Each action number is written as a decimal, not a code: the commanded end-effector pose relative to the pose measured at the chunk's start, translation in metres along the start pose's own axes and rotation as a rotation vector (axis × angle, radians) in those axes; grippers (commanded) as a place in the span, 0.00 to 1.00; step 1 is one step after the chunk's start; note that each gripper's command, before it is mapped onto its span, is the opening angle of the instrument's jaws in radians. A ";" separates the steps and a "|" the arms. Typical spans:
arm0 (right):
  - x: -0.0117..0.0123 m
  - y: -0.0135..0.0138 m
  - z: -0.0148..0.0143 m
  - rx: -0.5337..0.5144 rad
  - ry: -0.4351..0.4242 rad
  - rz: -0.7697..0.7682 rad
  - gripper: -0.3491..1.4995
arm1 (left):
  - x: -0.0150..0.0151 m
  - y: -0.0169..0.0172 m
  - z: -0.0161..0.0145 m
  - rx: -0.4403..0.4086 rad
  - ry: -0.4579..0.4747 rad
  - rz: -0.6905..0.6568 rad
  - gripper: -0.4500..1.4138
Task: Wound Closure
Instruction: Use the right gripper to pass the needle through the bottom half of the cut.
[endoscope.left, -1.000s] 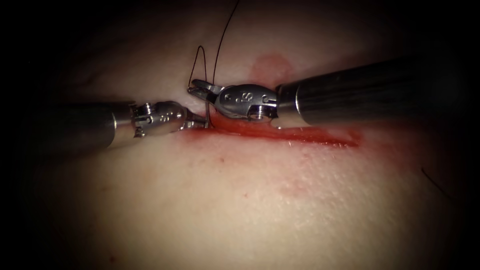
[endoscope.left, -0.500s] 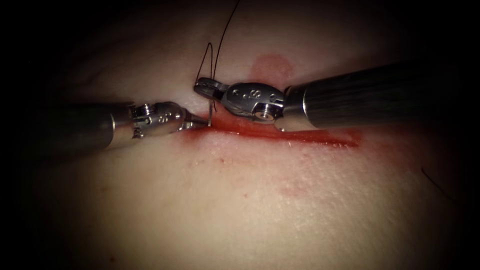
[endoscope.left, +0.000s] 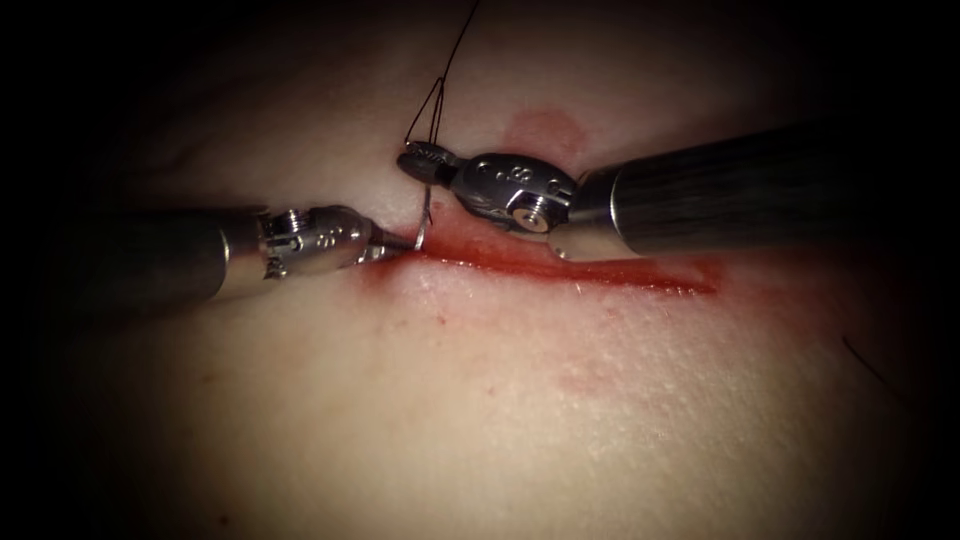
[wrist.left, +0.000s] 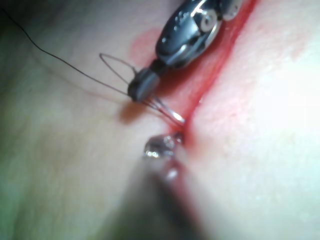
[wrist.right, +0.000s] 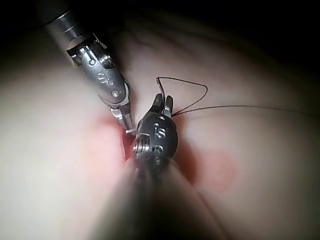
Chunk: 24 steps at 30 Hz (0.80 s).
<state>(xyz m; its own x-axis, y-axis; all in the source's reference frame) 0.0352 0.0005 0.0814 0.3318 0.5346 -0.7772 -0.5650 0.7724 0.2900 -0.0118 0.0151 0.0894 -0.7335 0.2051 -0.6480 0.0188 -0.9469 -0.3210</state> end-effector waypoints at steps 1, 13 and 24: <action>-0.0005 -0.0006 0.0006 -0.004 -0.012 0.001 0.00 | 0.0000 -0.0001 0.0008 0.001 0.000 -0.008 0.05; -0.0011 -0.0018 0.0005 -0.004 -0.057 0.016 0.00 | 0.0040 0.0000 -0.0046 0.103 0.019 -0.015 0.06; -0.0011 -0.0019 0.0004 0.009 -0.056 0.035 0.00 | 0.0059 0.0035 -0.0113 0.164 0.036 0.034 0.07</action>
<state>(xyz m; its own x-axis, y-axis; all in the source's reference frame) 0.0356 -0.0011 0.0814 0.3524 0.5821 -0.7328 -0.5722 0.7536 0.3235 -0.0077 0.0158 0.0759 -0.7109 0.1739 -0.6815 -0.0683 -0.9814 -0.1792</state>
